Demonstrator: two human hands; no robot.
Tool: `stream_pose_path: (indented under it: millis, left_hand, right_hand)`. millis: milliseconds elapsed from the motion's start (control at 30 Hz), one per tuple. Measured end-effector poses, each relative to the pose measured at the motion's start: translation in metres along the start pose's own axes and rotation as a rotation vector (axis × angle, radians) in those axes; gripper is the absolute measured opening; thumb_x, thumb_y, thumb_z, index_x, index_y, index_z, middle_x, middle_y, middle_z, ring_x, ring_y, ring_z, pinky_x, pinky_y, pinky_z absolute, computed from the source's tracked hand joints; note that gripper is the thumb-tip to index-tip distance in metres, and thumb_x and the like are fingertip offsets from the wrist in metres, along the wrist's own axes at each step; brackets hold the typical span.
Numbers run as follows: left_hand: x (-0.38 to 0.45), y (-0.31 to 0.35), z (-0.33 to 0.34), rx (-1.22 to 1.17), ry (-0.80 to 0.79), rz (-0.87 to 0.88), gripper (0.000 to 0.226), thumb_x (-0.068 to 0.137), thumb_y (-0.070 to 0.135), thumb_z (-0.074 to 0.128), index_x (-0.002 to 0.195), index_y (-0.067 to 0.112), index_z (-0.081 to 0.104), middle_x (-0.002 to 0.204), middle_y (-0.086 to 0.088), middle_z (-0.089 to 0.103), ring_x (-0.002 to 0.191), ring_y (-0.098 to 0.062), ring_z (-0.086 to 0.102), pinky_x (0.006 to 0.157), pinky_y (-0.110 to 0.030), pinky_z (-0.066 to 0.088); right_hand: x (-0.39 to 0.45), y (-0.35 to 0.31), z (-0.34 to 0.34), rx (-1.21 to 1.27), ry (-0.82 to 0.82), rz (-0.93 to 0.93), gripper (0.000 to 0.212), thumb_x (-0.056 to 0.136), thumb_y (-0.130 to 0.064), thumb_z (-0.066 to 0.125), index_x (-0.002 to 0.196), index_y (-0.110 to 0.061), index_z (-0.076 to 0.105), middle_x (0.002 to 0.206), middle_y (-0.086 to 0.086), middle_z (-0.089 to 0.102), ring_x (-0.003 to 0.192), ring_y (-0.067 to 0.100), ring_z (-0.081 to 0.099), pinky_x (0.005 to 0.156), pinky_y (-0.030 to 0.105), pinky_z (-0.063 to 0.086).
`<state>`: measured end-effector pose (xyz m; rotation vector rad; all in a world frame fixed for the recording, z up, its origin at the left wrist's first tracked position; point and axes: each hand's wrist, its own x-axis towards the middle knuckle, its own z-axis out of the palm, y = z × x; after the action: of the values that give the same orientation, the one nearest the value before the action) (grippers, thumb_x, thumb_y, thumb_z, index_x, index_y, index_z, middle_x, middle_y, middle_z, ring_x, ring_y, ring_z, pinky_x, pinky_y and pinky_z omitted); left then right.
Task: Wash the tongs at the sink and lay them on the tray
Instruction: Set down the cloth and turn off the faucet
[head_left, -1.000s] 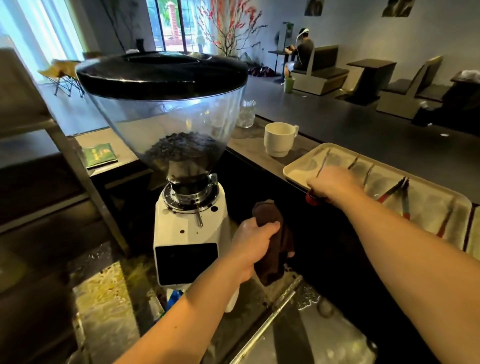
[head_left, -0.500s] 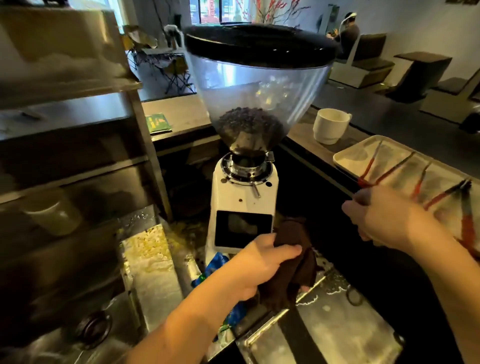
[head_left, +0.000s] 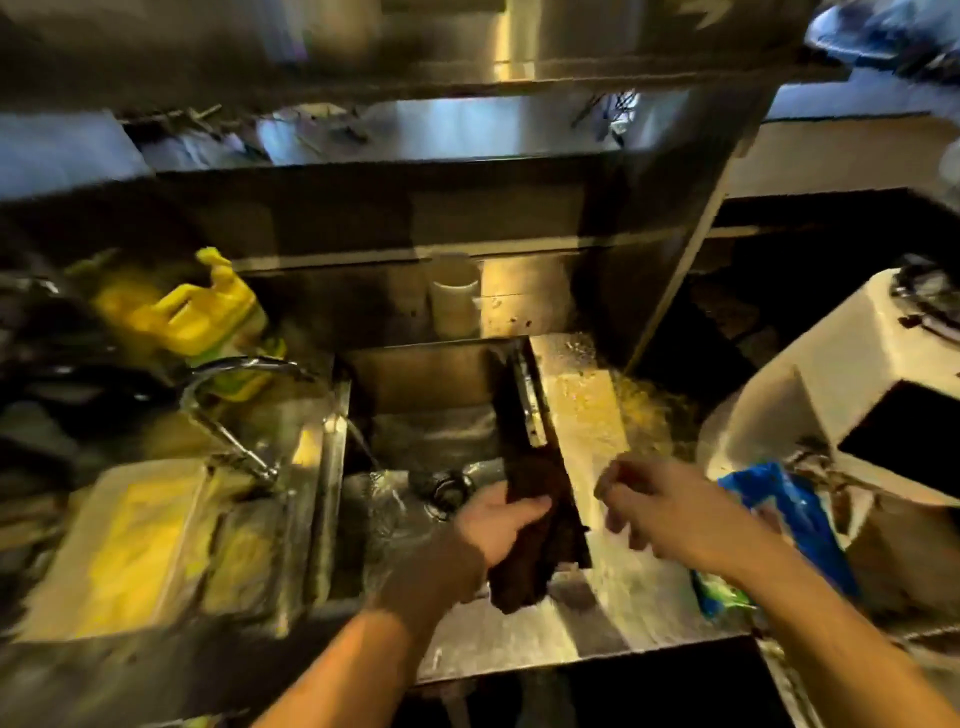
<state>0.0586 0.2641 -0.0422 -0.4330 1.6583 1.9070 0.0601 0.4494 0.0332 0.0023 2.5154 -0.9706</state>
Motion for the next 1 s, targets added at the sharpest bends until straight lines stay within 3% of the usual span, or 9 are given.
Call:
stream_pose_path:
  millis: [100, 167, 267, 367, 500, 567, 667, 800, 1000]
  left_hand:
    - [-0.002, -0.009, -0.061, -0.114, 0.148, 0.004, 0.008, 0.100, 0.004, 0.053, 0.101, 0.003, 0.060, 0.065, -0.008, 0.066, 0.053, -0.019, 0.064, 0.053, -0.027, 0.053]
    - [-0.003, -0.016, -0.095, -0.175, 0.238, -0.006, 0.006, 0.099, 0.004, 0.054, 0.102, 0.004, 0.059, 0.063, -0.008, 0.065, 0.046, -0.018, 0.064, 0.048, -0.028, 0.052]
    - [0.003, -0.024, -0.132, -0.160, 0.398, 0.025, 0.012, 0.097, 0.000, 0.057, 0.109, -0.003, 0.058, 0.071, -0.013, 0.065, 0.056, -0.022, 0.065, 0.062, -0.037, 0.054]
    - [0.005, -0.026, -0.174, 0.031, 0.490, 0.021, 0.007, 0.096, 0.010, 0.062, 0.101, 0.006, 0.062, 0.064, -0.002, 0.072, 0.054, -0.014, 0.070, 0.052, -0.027, 0.058]
    - [0.015, -0.017, -0.216, 0.062, 0.517, -0.003, 0.015, 0.091, 0.012, 0.055, 0.105, 0.012, 0.061, 0.100, -0.022, 0.072, 0.087, -0.037, 0.073, 0.084, -0.056, 0.059]
    - [0.025, -0.008, -0.228, 0.050, 0.557, -0.011, 0.015, 0.088, 0.016, 0.058, 0.103, 0.017, 0.059, 0.103, -0.016, 0.071, 0.091, -0.034, 0.073, 0.087, -0.055, 0.058]
    - [0.041, 0.008, -0.244, 0.100, 0.602, -0.015, 0.037, 0.091, 0.021, 0.060, 0.126, 0.011, 0.054, 0.112, -0.009, 0.069, 0.100, -0.030, 0.069, 0.091, -0.045, 0.056]
    - [0.071, 0.029, -0.268, 0.256, 0.661, -0.012, 0.042, 0.097, 0.012, 0.053, 0.138, 0.008, 0.051, 0.128, -0.020, 0.061, 0.119, -0.037, 0.058, 0.098, -0.037, 0.044]
    - [0.119, 0.059, -0.305, 0.561, 0.759, -0.132, 0.037, 0.098, 0.008, 0.053, 0.132, -0.005, 0.057, 0.137, -0.025, 0.057, 0.128, -0.037, 0.053, 0.103, -0.035, 0.041]
  right_hand:
    - [0.034, -0.037, 0.055, 0.065, -0.013, -0.027, 0.013, 0.092, -0.023, 0.057, 0.084, -0.016, 0.064, 0.068, 0.002, 0.070, 0.055, 0.010, 0.063, 0.051, 0.026, 0.047]
    - [0.051, -0.060, 0.087, 0.081, -0.026, -0.032, 0.016, 0.092, -0.025, 0.057, 0.088, -0.012, 0.064, 0.076, 0.009, 0.071, 0.064, 0.022, 0.065, 0.056, 0.033, 0.047]
    - [0.069, -0.084, 0.121, 0.074, -0.055, -0.061, 0.012, 0.090, -0.024, 0.058, 0.089, -0.014, 0.063, 0.079, 0.006, 0.069, 0.070, 0.021, 0.062, 0.061, 0.035, 0.046]
    - [0.088, -0.114, 0.142, 0.002, -0.028, -0.177, 0.012, 0.090, -0.021, 0.061, 0.101, -0.020, 0.065, 0.092, -0.003, 0.066, 0.087, 0.016, 0.062, 0.072, 0.028, 0.048]
    - [0.134, -0.176, 0.154, -0.042, 0.110, -0.412, 0.036, 0.095, -0.026, 0.062, 0.131, -0.024, 0.059, 0.121, -0.001, 0.060, 0.110, 0.015, 0.058, 0.095, 0.032, 0.050]
    - [0.156, -0.208, 0.154, -0.071, 0.180, -0.525, 0.043, 0.095, -0.029, 0.062, 0.137, -0.026, 0.055, 0.128, -0.001, 0.058, 0.118, 0.016, 0.054, 0.100, 0.032, 0.045]
    - [0.186, -0.239, 0.154, -0.108, 0.094, -0.695, 0.043, 0.096, -0.028, 0.061, 0.139, -0.022, 0.057, 0.126, 0.004, 0.062, 0.117, 0.019, 0.056, 0.099, 0.030, 0.042]
    - [0.208, -0.247, 0.160, -0.104, -0.006, -0.833, 0.024, 0.092, -0.013, 0.066, 0.115, -0.013, 0.075, 0.107, 0.012, 0.073, 0.101, 0.027, 0.067, 0.091, 0.041, 0.051]
    - [0.226, -0.235, 0.168, -0.024, 0.021, -0.834, 0.019, 0.087, -0.014, 0.071, 0.105, -0.017, 0.078, 0.096, 0.003, 0.077, 0.088, 0.018, 0.072, 0.079, 0.043, 0.059]
